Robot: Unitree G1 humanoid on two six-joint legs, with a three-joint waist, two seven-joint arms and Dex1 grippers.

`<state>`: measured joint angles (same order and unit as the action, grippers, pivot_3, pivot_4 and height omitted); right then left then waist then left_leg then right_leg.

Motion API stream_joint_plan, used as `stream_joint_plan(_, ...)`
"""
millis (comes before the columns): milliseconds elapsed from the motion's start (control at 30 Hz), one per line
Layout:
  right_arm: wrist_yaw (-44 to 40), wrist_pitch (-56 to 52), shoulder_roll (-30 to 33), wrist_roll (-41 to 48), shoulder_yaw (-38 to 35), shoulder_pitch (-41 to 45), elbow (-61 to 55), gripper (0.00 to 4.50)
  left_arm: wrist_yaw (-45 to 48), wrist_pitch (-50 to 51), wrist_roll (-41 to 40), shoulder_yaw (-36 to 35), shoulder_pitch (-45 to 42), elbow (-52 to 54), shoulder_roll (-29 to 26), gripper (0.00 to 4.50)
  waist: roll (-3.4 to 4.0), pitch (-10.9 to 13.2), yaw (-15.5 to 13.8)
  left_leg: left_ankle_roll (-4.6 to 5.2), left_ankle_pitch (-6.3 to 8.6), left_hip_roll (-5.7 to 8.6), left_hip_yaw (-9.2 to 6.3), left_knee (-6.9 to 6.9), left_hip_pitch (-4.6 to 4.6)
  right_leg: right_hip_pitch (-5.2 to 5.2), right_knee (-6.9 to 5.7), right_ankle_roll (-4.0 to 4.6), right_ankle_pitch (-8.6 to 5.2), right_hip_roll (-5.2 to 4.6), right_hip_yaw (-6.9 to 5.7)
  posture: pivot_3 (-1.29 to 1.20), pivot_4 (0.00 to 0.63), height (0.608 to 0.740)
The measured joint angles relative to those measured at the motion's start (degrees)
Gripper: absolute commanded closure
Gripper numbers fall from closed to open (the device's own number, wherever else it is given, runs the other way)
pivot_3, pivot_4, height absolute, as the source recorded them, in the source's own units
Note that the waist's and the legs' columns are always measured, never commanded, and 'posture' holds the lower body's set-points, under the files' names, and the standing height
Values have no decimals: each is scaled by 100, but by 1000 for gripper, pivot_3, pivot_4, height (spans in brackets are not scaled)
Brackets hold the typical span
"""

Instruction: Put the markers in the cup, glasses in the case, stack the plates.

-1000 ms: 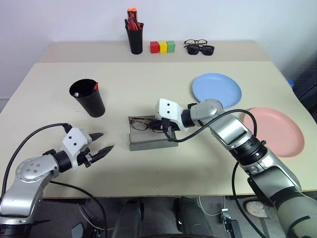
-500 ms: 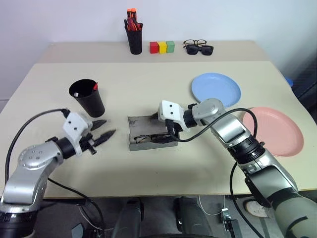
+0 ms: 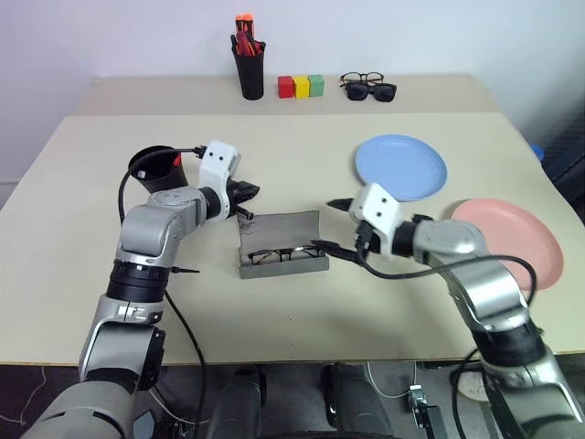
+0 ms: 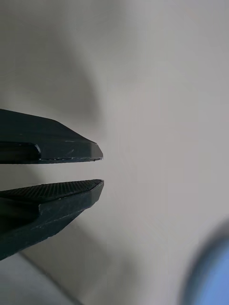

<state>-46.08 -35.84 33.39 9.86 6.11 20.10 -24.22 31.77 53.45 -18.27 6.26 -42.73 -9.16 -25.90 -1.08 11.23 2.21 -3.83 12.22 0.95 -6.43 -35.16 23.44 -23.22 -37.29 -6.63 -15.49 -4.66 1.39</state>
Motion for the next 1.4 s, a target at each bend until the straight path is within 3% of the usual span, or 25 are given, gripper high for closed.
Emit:
stream_joint_plan(267,368,-368,109,112,-261,-207,-380,382,1454,-79,5,644,123,567,-870,3914,0,1,30,-1,0,-1,4,-1,-2,3,1,0,0,-2,4,0,150,740)
stream_joint_plan(567,475,-228,142,99,-243,95,163,382,2120,-285,-300,564,1452,2457,-1694,3914,0,1,33,0,0,-2,7,0,-1,5,6,1,0,-5,6,0,150,740)
stream_joint_plan(800,1128,57,128,-701,72,1041,1893,382,2277,-836,-403,380,2297,3337,-2016,3914,2,1,16,0,0,-2,10,-3,-1,5,7,3,-1,-4,6,0,150,740)
stream_joint_plan(1000,1938,1059,-143,-1786,701,2047,4434,382,1924,-1280,-348,100,2481,3179,-1753,3914,3,2,36,0,0,-3,12,1,-1,2,7,3,0,-4,7,0,150,740)
stream_joint_plan(1133,2071,1537,-228,-2048,797,2473,5337,1626,1764,-1380,-366,-66,2508,3174,-1611,3962,3,2,34,0,0,-3,11,1,-2,3,6,2,0,-3,7,0,150,740)
stream_joint_plan(1300,2025,1852,-299,-2186,835,2498,5613,4361,1715,-1704,-546,-316,2617,3186,-1242,3962,4,3,23,-1,0,-1,12,0,-1,3,6,1,1,-5,7,0,150,740)
stream_joint_plan(1400,2003,1890,-264,-2252,815,2461,5466,4437,1735,-1798,-627,-313,2626,3197,-1085,3962,4,3,25,-1,0,-2,10,0,-1,3,5,2,1,-4,7,0,150,740)
